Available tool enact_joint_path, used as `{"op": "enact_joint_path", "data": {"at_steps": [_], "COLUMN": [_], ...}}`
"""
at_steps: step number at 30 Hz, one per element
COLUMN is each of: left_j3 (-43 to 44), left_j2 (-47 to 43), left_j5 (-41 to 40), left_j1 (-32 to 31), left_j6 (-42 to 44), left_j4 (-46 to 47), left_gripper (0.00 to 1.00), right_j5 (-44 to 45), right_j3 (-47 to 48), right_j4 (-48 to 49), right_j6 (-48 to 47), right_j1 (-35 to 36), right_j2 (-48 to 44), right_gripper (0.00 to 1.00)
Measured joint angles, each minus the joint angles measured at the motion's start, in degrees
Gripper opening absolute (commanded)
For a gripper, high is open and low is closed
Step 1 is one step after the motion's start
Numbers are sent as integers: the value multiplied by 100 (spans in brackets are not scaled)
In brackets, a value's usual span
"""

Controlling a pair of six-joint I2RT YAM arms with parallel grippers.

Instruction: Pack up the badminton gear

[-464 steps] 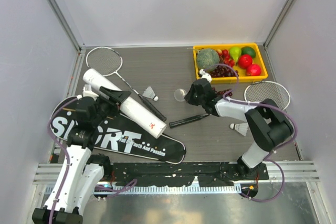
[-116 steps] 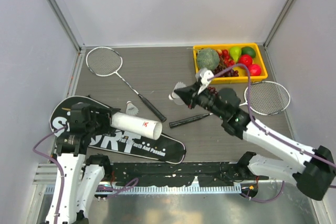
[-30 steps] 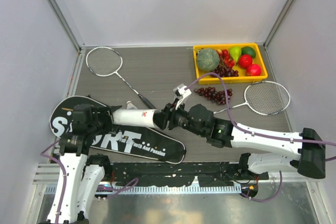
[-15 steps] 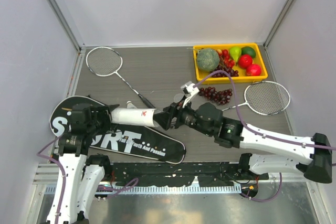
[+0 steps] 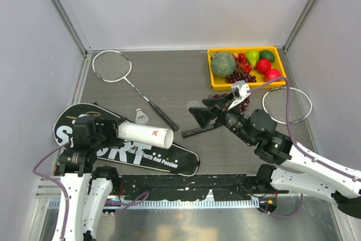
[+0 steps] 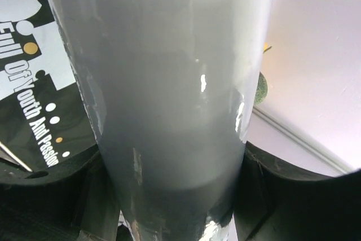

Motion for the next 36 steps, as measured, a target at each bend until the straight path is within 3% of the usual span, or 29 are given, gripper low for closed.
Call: {"op": "enact_joint_path", "data": {"at_steps": [8, 16, 22, 28, 36], "left_j3": [1016, 1692, 1847, 2046, 2153], "left_j2": [-352, -393, -387, -387, -286], "left_j5": [-247, -385, -273, -118, 164], "left_j1": [0, 0, 0, 0, 0], "left_j6": [573, 857, 861, 789, 654], "left_j4": [-470, -479, -472, -448, -330], "left_gripper": [1, 0, 1, 1, 1], "right_j5": [-227, -903, -1460, -1805, -1543], "right_j3": [61, 98, 688, 1440, 2170], "right_j4": [562, 1939, 2409, 2317, 2068], "right_j6": [-398, -428, -400, -885, -1449], "right_j1": [-1010, -1019, -984, -890, -595], "right_j2": [1563, 3821, 5261, 6190, 6959], "right_gripper": [74, 68, 66, 61, 58]}}
